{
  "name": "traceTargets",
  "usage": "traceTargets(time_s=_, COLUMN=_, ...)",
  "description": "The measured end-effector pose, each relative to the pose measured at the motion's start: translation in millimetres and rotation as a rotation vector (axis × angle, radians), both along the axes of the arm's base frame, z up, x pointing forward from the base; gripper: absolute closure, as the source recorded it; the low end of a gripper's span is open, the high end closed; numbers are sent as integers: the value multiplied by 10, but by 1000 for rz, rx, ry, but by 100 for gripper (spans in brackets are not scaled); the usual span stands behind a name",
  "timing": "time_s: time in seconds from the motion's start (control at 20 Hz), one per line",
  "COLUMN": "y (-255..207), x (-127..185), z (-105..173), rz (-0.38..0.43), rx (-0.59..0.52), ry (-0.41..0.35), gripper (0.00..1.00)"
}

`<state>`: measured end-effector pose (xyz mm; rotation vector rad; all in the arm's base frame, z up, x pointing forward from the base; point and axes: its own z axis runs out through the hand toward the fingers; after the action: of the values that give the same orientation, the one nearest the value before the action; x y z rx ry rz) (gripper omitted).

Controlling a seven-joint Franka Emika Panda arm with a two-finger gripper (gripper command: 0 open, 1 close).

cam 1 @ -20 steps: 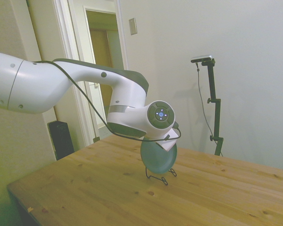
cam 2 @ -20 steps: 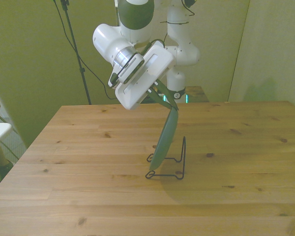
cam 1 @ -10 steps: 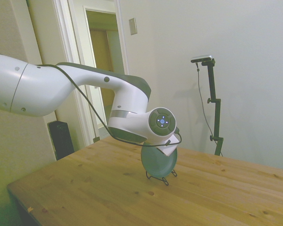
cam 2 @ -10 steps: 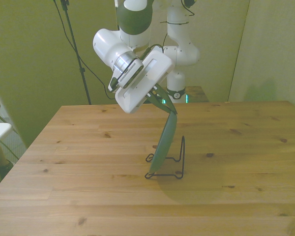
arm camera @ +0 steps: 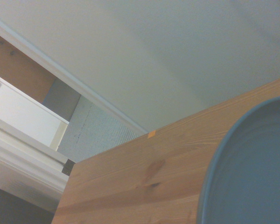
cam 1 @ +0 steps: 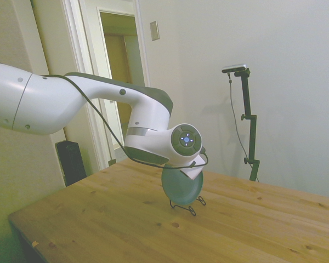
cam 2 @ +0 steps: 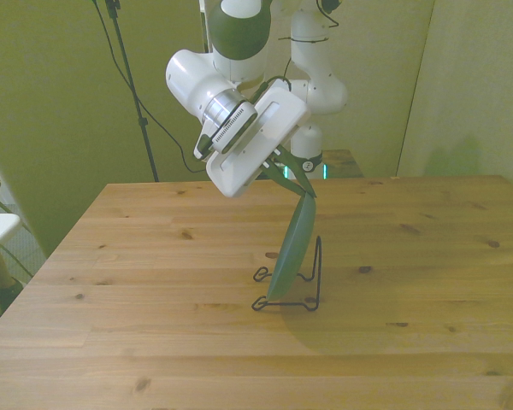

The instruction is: Load the plate

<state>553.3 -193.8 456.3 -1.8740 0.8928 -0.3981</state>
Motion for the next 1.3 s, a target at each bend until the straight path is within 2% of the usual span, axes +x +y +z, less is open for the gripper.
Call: traceTargets(time_s=1.3, y=-2, x=56, z=-147, rz=32, rx=41, ry=1, gripper=100)
